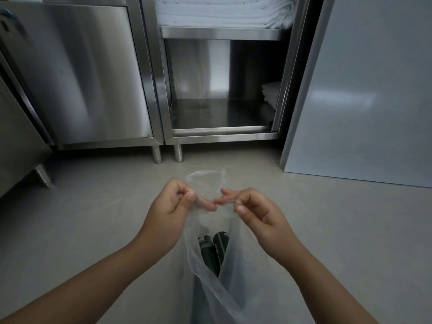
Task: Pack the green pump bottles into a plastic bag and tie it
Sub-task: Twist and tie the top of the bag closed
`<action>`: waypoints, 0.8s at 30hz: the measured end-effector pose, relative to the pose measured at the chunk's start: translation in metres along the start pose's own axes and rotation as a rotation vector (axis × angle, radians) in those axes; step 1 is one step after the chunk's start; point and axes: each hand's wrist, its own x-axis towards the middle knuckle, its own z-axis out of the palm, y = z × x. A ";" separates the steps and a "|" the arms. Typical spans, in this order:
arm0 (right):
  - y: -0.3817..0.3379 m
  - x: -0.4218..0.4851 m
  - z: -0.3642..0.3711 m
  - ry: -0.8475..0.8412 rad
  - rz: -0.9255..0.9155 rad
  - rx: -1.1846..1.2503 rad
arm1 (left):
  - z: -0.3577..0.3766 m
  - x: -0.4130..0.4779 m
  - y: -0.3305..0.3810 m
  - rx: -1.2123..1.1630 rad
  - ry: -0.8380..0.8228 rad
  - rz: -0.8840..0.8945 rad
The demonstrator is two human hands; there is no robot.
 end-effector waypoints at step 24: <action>0.039 -0.040 0.023 0.190 0.365 0.314 | 0.042 -0.048 -0.038 -0.146 -0.229 -0.376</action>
